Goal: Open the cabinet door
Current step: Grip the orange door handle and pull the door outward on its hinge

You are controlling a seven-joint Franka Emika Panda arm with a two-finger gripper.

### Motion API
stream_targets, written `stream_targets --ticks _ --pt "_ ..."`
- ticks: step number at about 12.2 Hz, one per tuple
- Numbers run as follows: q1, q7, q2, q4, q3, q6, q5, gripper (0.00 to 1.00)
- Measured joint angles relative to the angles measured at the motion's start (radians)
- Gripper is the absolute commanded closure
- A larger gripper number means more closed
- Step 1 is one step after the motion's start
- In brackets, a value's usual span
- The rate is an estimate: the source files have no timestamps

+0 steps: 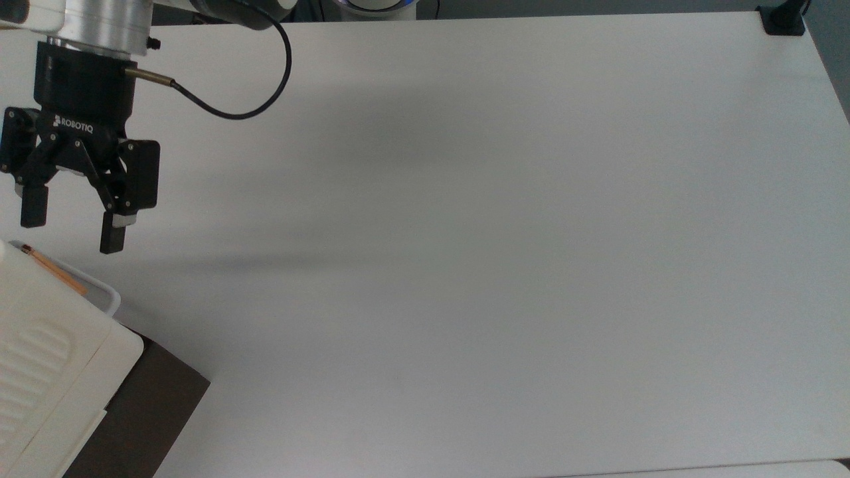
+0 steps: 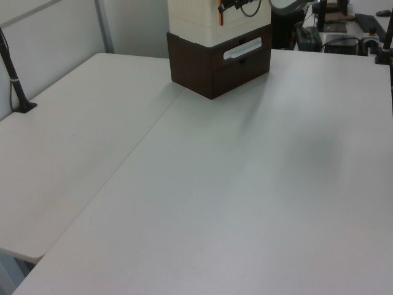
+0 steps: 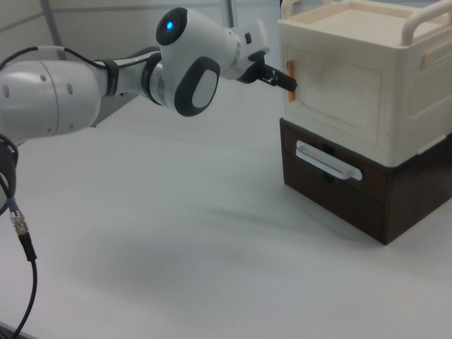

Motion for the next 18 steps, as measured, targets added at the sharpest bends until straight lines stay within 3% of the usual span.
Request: stream_targets --ticks 4,6,8,10,18 --pt "-0.004 0.0 0.08 0.056 -0.004 0.045 -0.002 0.49" --pt "-0.005 0.0 0.094 0.066 -0.005 0.063 -0.002 0.78" --pt "-0.006 0.001 0.094 0.067 -0.009 0.063 -0.002 0.94" --pt "-0.007 0.001 0.092 0.067 -0.007 0.063 -0.002 1.0" --pt "-0.002 0.002 0.074 0.042 -0.007 0.056 -0.005 1.0"
